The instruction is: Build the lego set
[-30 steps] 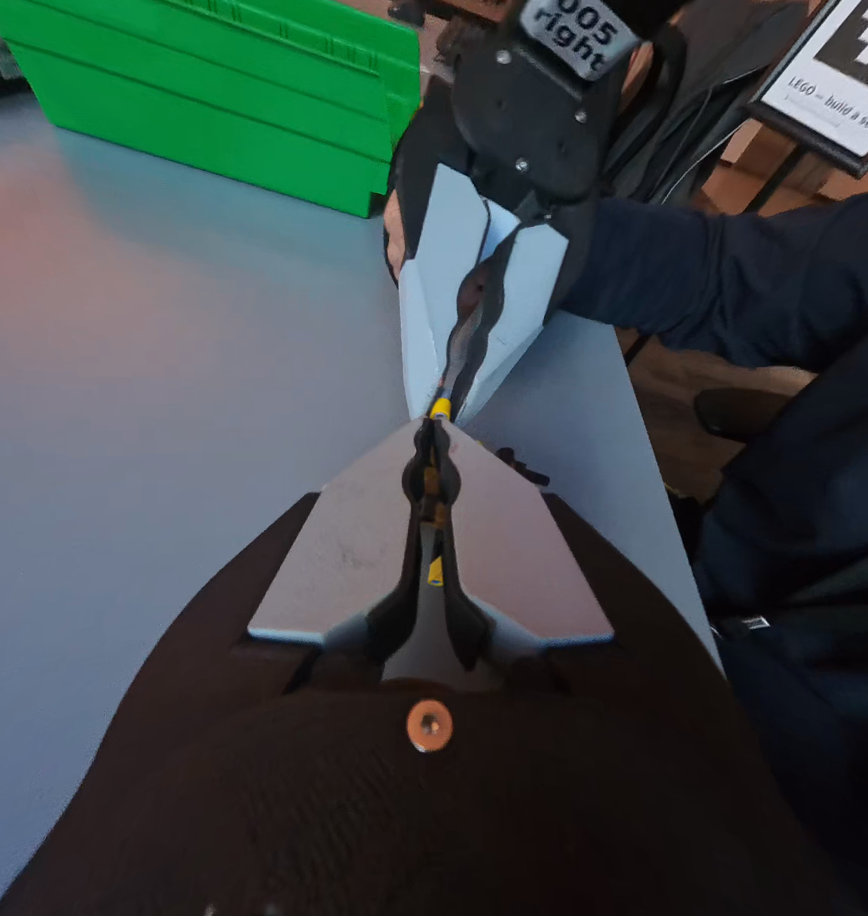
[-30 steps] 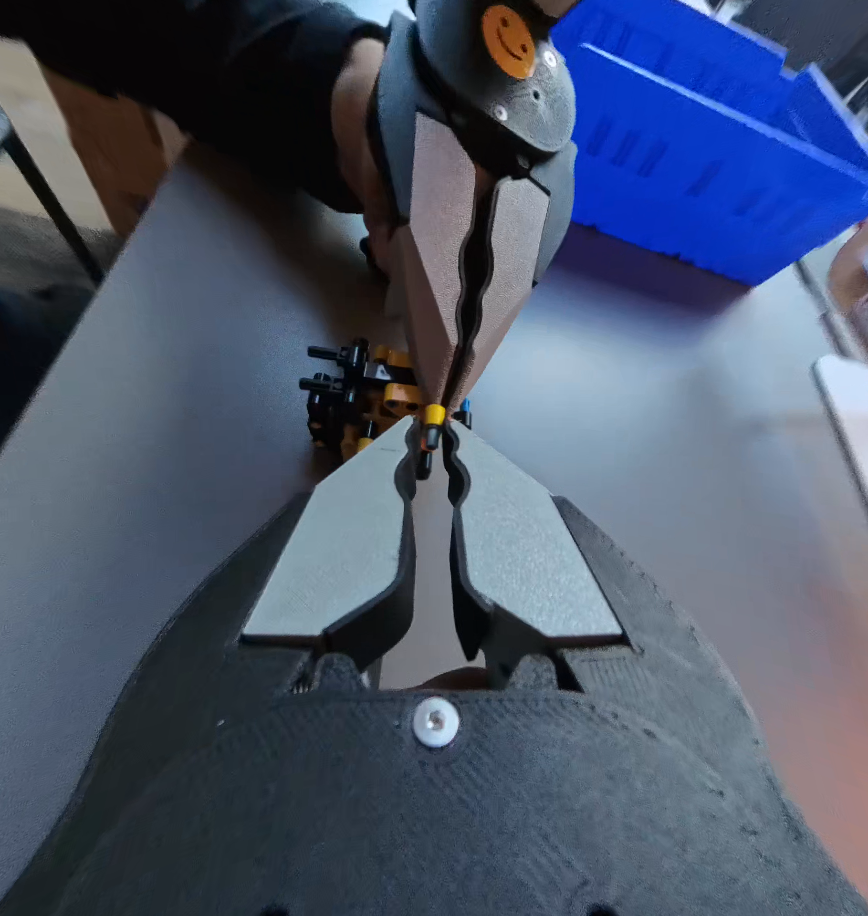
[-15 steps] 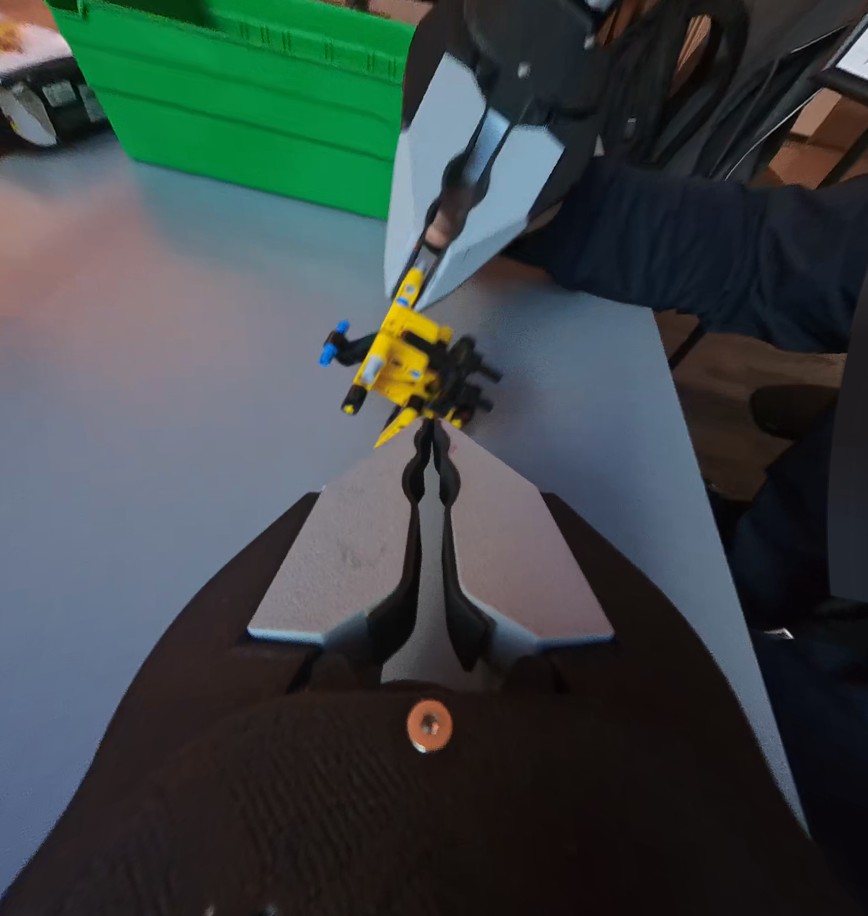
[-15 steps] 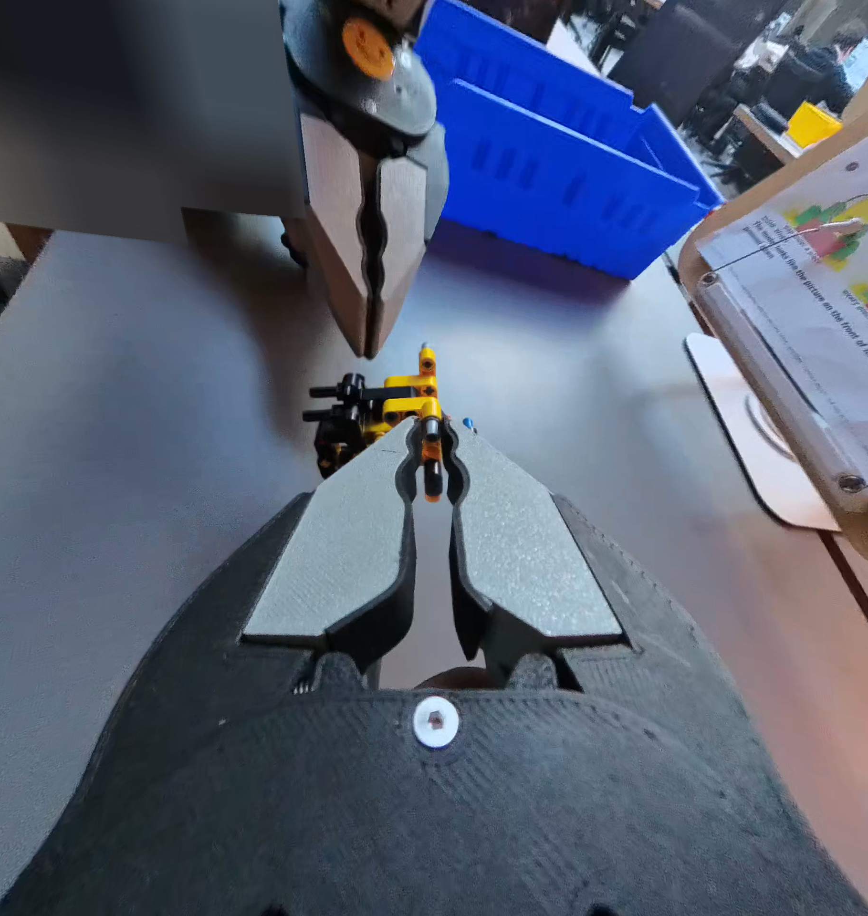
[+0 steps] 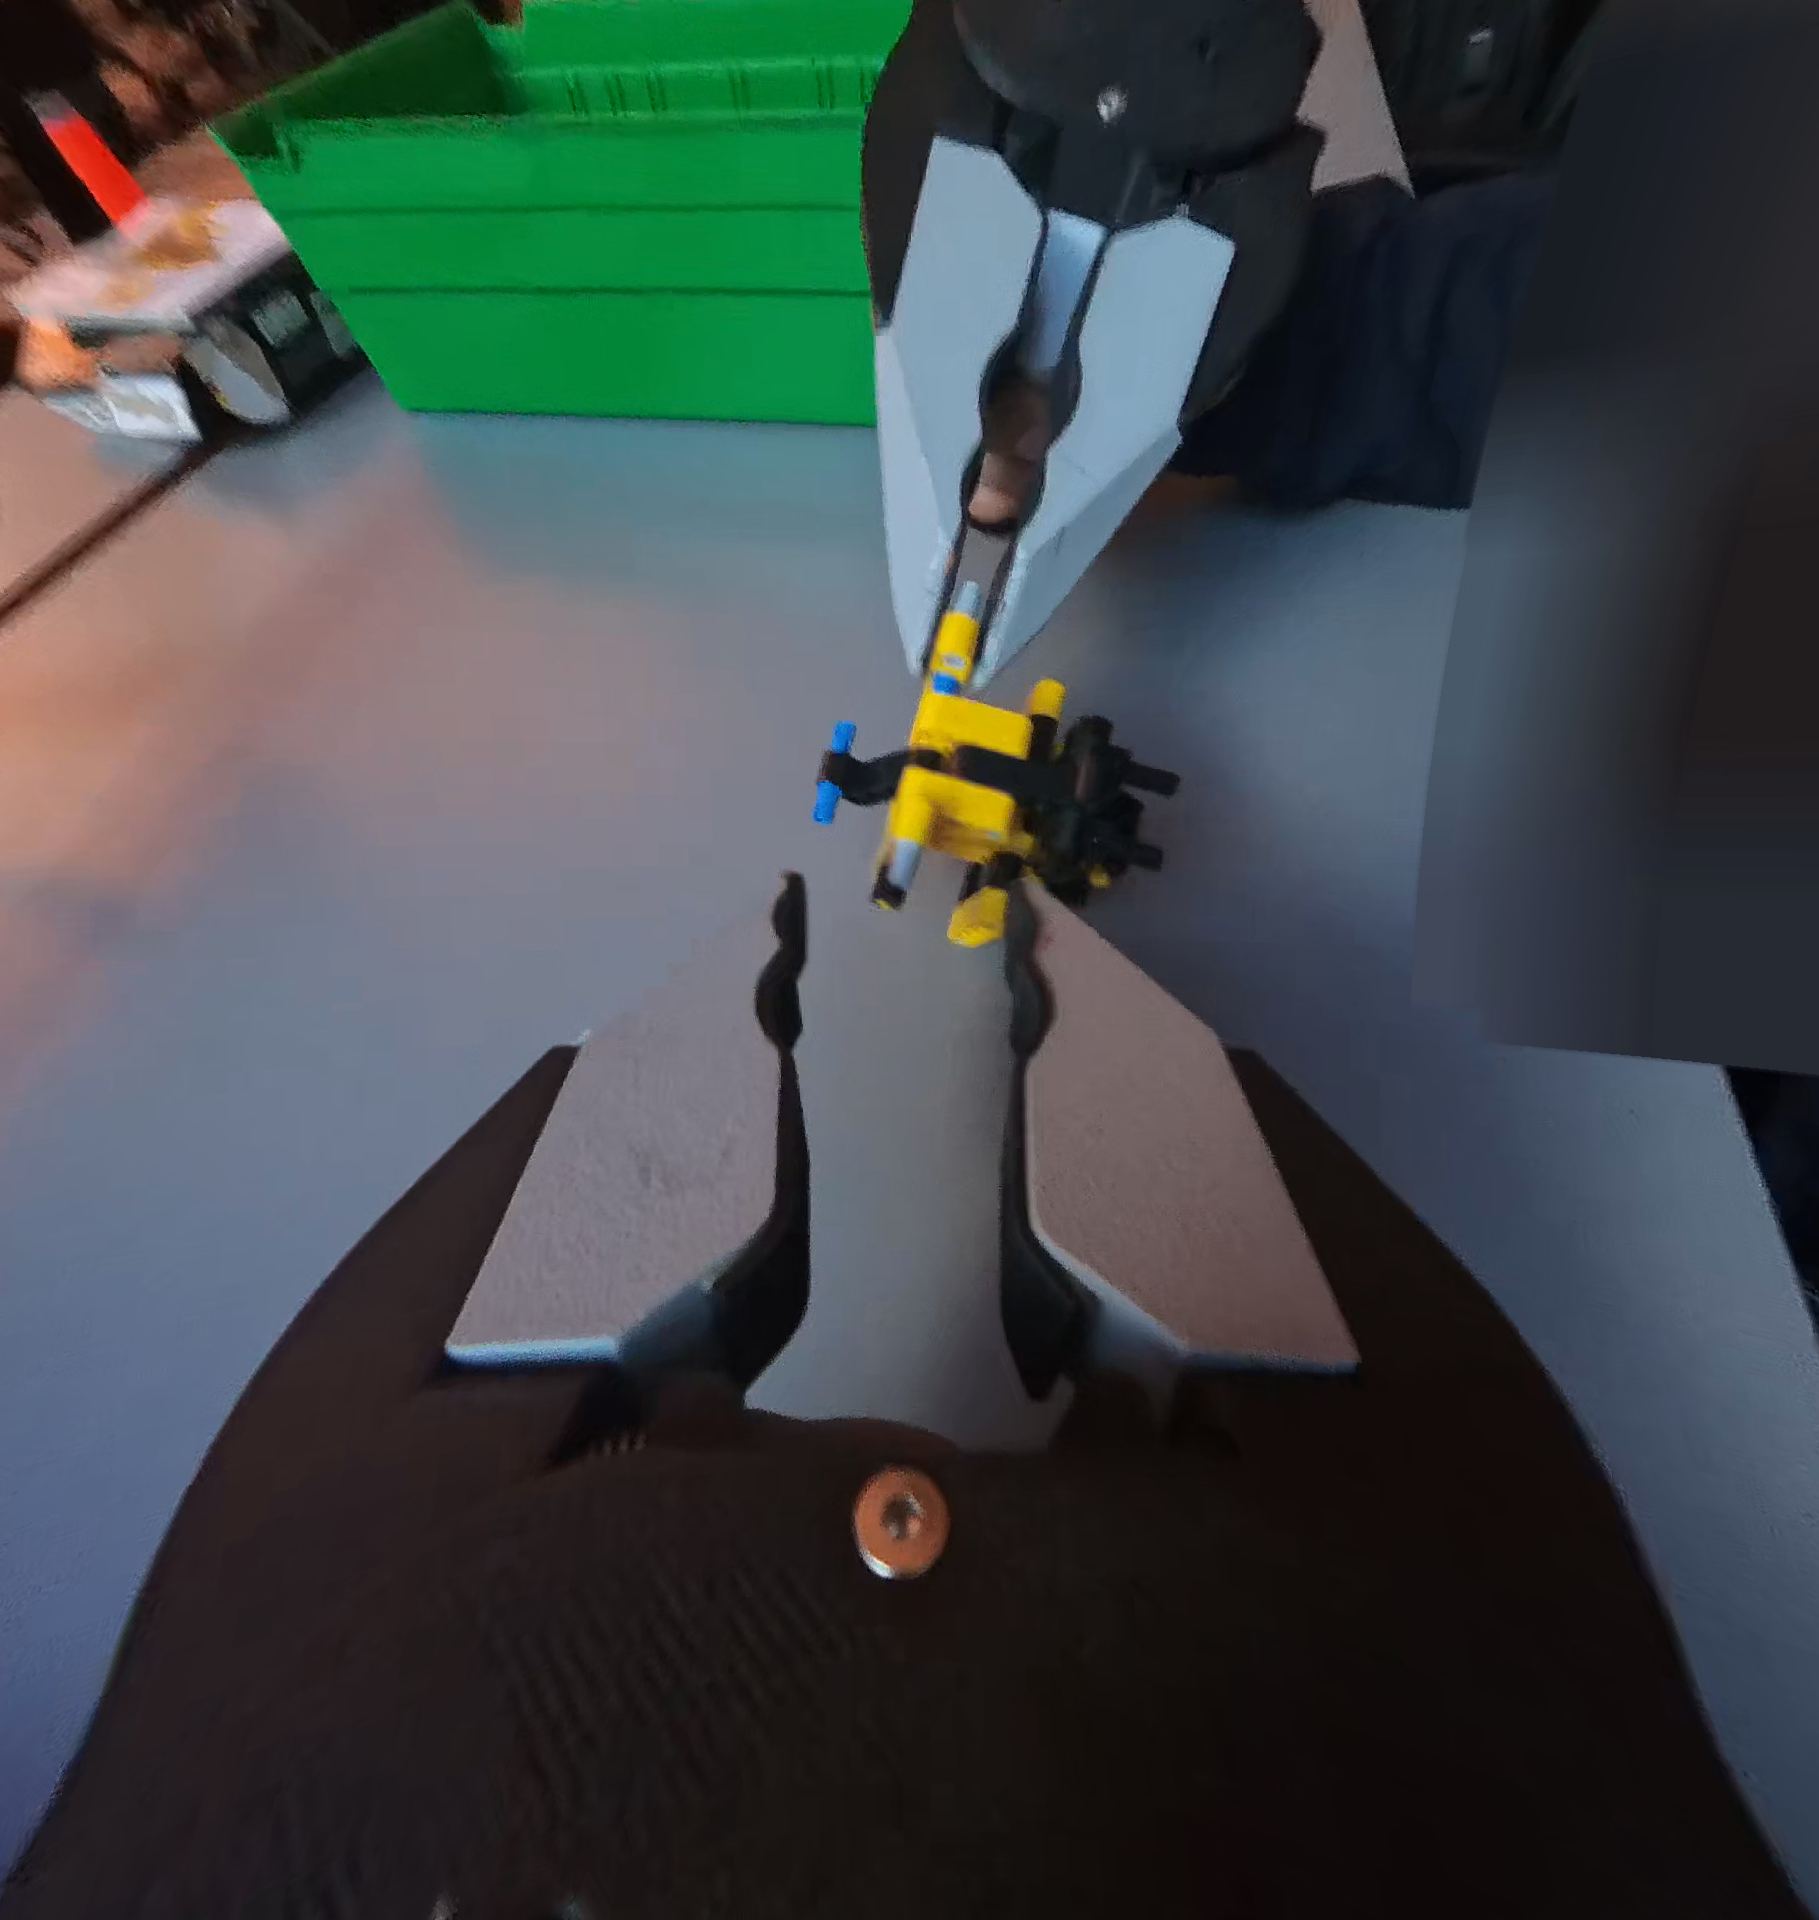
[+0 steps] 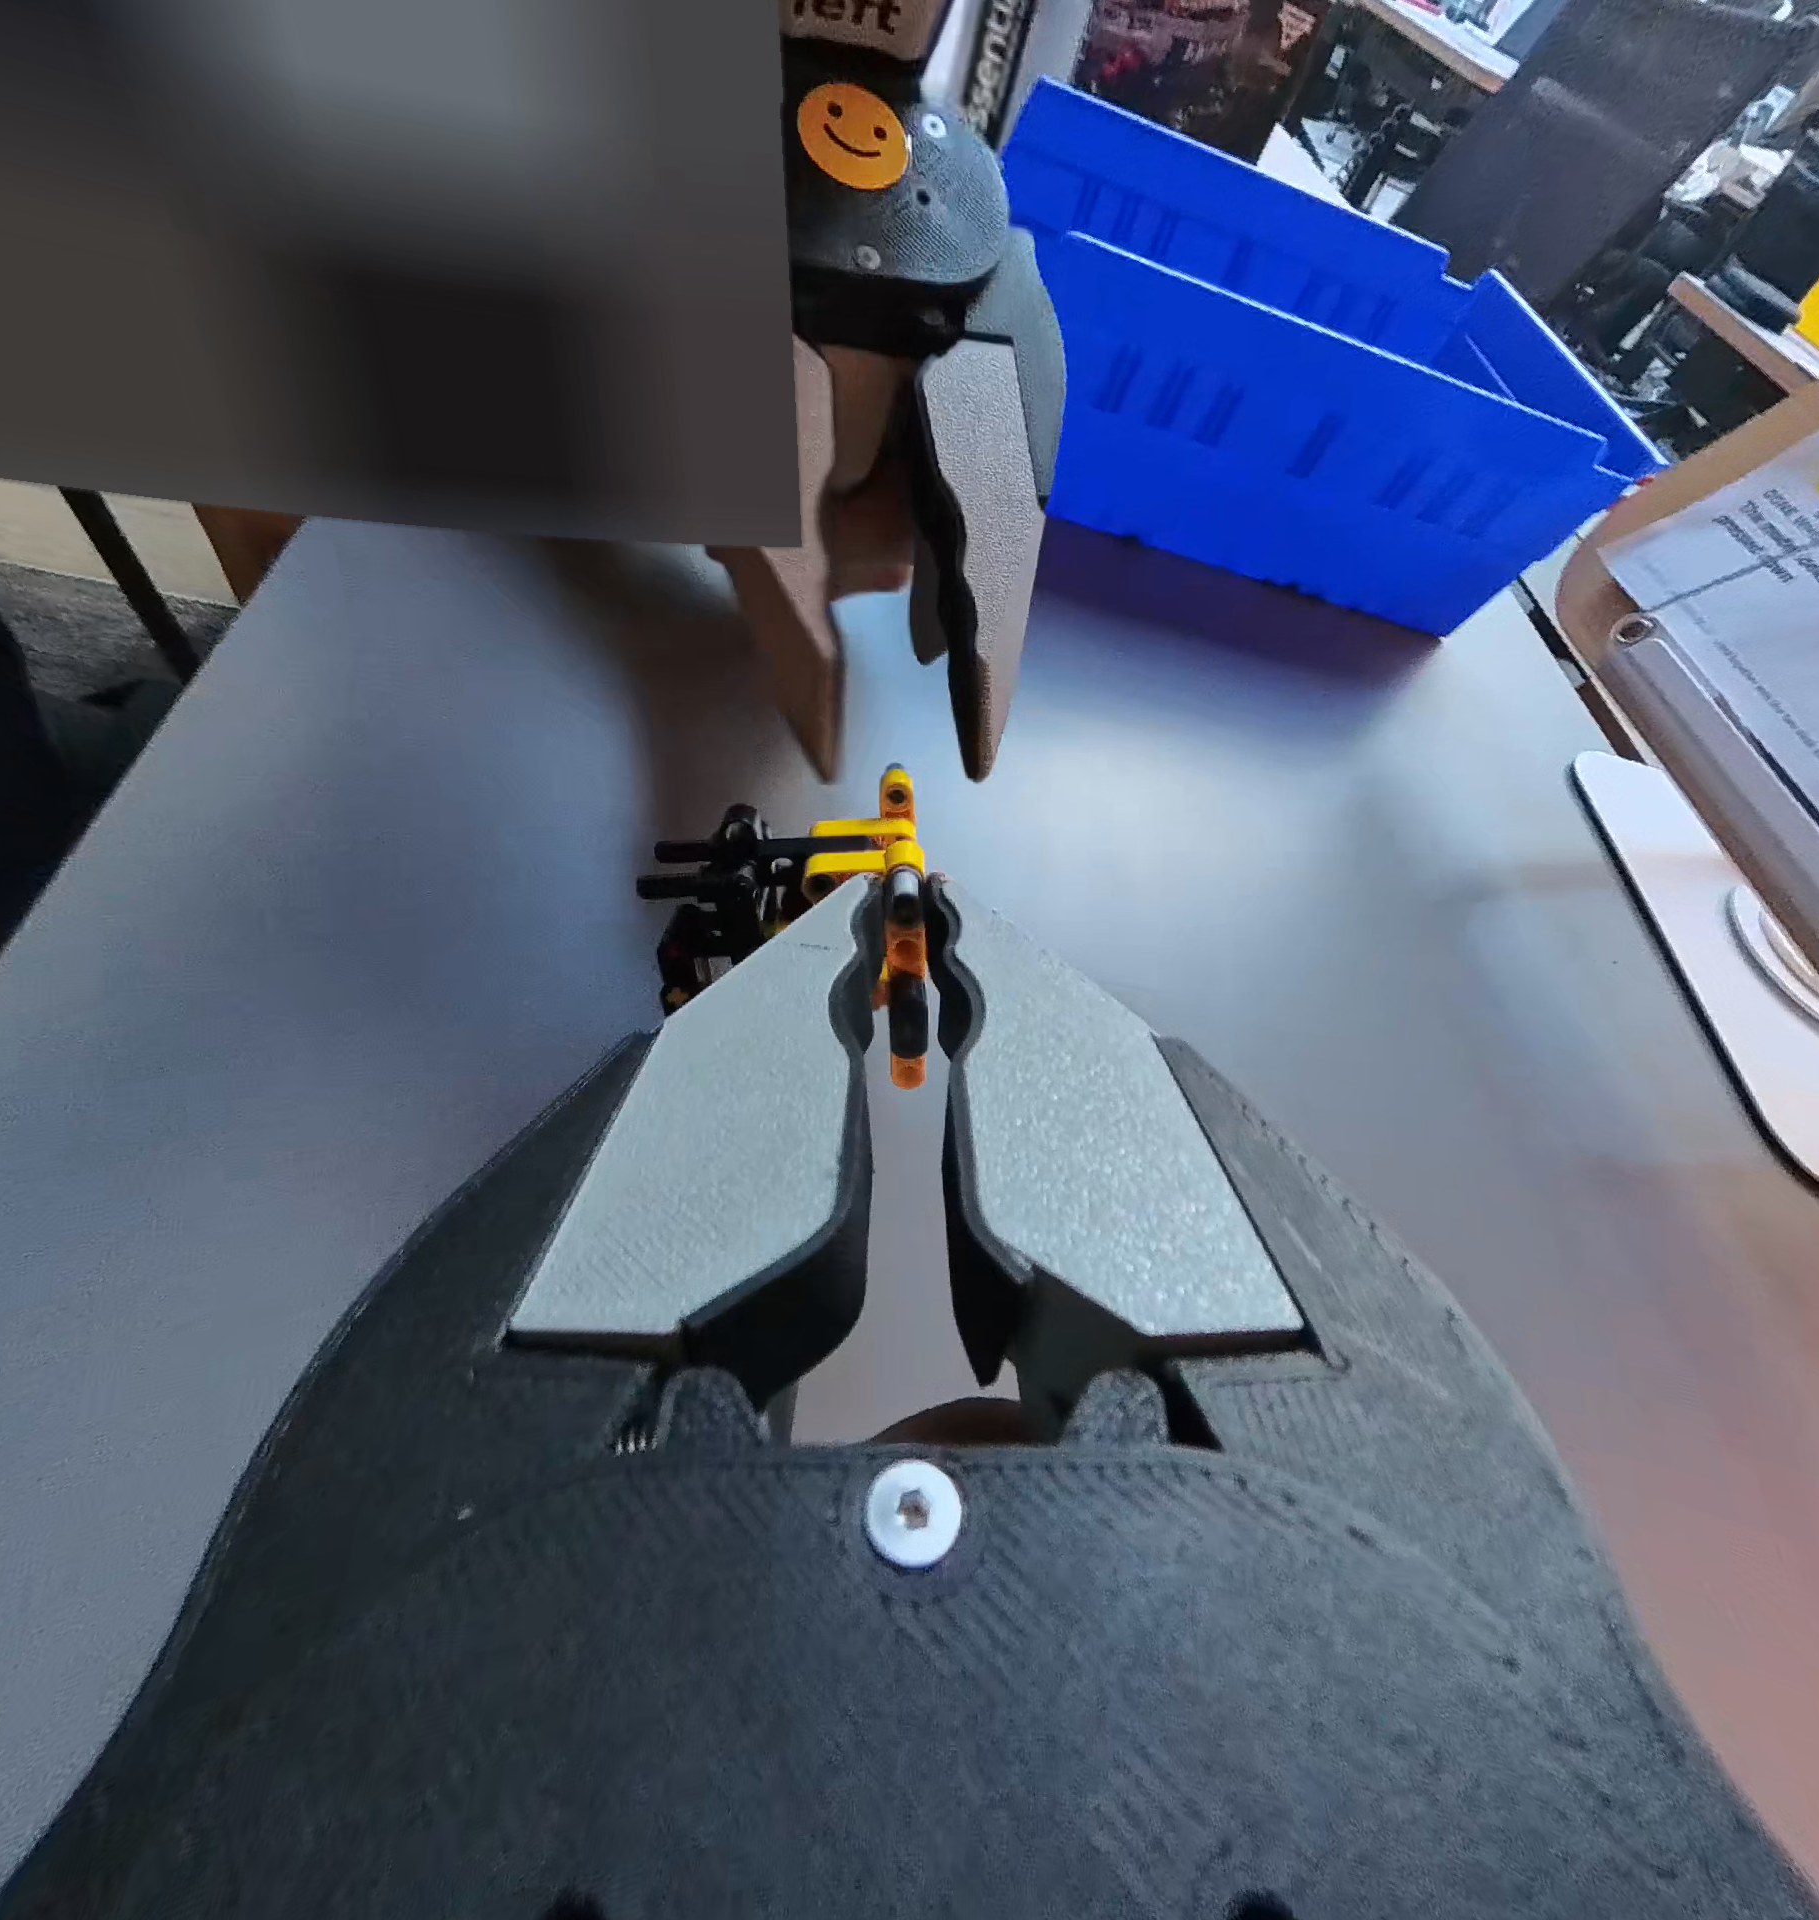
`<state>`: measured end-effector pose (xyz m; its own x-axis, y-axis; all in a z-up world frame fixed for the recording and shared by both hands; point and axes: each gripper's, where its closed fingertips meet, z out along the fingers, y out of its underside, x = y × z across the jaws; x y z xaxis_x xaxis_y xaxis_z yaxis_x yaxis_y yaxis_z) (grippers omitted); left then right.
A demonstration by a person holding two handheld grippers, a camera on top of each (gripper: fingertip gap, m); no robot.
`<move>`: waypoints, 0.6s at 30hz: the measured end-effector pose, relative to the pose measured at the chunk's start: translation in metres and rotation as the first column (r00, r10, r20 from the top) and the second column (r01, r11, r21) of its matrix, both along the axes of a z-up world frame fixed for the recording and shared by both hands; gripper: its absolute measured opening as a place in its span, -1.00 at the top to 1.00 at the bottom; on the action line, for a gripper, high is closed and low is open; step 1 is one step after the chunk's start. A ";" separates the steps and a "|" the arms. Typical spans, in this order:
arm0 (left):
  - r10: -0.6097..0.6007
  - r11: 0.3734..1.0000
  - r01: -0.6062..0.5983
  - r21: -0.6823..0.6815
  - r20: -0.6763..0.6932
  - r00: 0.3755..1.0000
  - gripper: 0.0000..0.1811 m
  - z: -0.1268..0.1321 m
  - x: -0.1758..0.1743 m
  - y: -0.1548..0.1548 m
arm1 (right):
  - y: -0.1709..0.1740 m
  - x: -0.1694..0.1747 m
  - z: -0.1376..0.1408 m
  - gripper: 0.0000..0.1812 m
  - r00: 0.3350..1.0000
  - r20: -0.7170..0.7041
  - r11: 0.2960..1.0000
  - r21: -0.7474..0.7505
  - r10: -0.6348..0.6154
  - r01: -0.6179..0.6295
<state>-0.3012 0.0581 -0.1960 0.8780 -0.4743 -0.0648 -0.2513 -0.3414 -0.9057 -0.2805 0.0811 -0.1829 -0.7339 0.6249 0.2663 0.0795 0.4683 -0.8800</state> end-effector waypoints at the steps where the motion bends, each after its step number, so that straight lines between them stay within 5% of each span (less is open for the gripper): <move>1: 0.006 0.999 -0.006 0.038 -0.010 1.000 0.75 0.004 0.001 0.002 | -0.003 0.001 0.000 0.95 1.000 0.004 1.000 -0.009 0.013 -0.012; 6: -0.046 0.999 0.046 0.012 -0.042 0.998 0.95 -0.005 0.013 0.002 | -0.011 0.001 0.002 0.96 1.000 0.002 0.999 -0.034 0.031 -0.031; 18: -0.023 0.999 0.025 0.034 -0.058 0.998 0.95 0.005 0.016 -0.001 | -0.002 0.007 0.003 0.95 0.998 0.060 0.999 -0.017 0.036 -0.035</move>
<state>-0.2848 0.0570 -0.1905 0.8605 -0.4921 -0.1318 -0.3114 -0.3033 -0.9006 -0.2737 0.0795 -0.1800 -0.7699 0.6024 0.2108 0.1166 0.4575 -0.8815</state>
